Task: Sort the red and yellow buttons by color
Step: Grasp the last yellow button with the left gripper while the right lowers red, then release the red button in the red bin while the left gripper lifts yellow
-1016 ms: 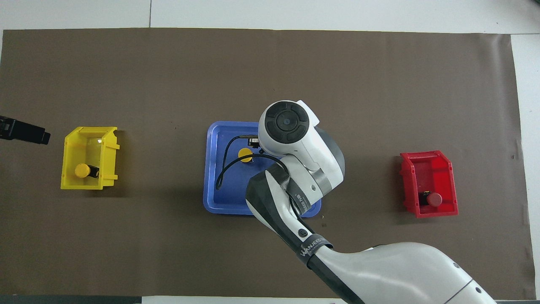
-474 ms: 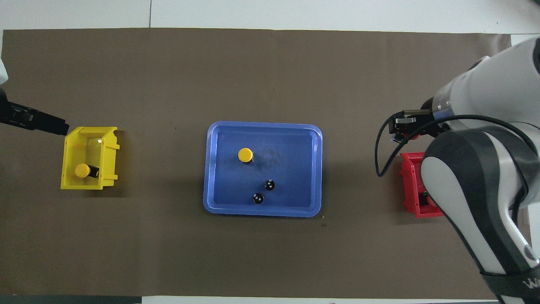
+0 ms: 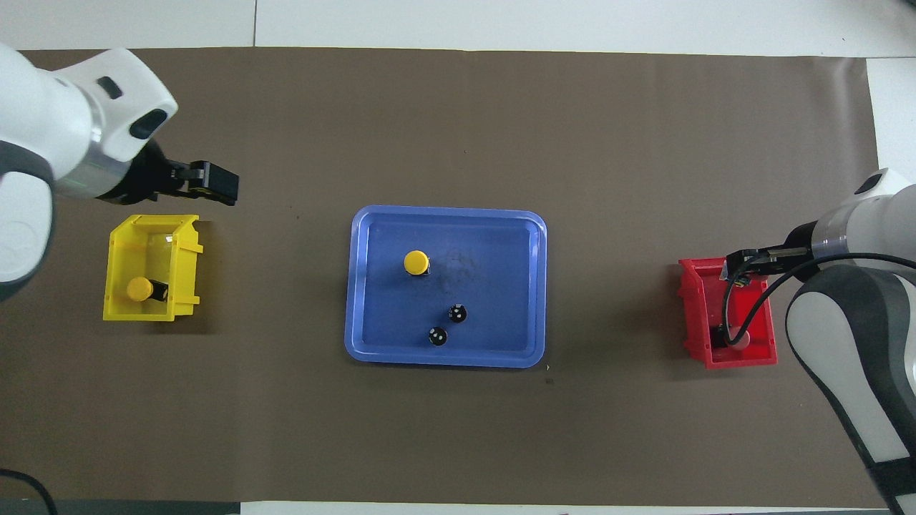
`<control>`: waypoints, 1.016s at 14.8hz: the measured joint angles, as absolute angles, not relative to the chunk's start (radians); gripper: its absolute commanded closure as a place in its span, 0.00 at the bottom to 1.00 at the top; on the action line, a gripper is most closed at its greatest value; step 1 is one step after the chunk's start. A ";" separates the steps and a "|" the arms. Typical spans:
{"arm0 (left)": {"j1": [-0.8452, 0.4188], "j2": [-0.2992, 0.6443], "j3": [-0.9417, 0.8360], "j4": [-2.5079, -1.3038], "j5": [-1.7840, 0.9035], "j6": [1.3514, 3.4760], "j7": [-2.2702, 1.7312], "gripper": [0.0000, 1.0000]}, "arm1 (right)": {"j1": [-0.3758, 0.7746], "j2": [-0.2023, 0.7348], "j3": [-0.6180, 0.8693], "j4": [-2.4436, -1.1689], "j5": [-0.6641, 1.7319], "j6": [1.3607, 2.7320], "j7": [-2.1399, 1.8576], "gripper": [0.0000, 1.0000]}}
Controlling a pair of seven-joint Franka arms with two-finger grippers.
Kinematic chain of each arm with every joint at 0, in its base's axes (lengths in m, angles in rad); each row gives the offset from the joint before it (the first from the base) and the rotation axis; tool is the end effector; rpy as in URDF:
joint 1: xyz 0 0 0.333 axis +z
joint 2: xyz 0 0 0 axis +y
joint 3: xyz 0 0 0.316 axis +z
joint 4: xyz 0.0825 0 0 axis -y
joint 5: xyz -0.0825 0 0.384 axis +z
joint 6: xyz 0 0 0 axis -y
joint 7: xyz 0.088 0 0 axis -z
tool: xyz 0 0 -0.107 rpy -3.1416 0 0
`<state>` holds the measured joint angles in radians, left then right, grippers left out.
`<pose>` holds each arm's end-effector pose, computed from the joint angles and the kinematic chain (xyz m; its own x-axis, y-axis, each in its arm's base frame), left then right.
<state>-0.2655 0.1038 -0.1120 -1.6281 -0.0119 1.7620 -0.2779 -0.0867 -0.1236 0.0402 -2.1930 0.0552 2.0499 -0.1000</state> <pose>0.5567 -0.2187 0.5547 0.9951 -0.0962 0.0231 -0.0969 -0.9948 0.0309 0.5052 -0.0201 0.4369 0.9995 0.0276 -0.0156 0.0268 -0.9986 -0.0453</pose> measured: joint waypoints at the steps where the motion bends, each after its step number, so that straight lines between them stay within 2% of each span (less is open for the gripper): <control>1: -0.325 0.131 -0.114 -1.640 -0.013 1.807 -0.367 0.00 | -0.086 -0.124 0.043 -2.217 0.056 2.079 -0.112 0.86; 5: -0.485 0.208 -0.117 -1.722 -0.013 1.972 -0.563 0.00 | -0.096 -0.123 0.044 -2.291 0.056 2.165 -0.156 0.86; 10: -0.564 0.228 -0.117 -1.944 -0.014 2.244 -0.676 0.04 | -0.129 -0.124 0.042 -2.342 0.056 2.214 -0.200 0.86; 15: -0.585 0.262 -0.116 -1.964 -0.014 2.297 -0.722 0.10 | -0.125 -0.123 0.046 -2.394 0.056 2.292 -0.201 0.85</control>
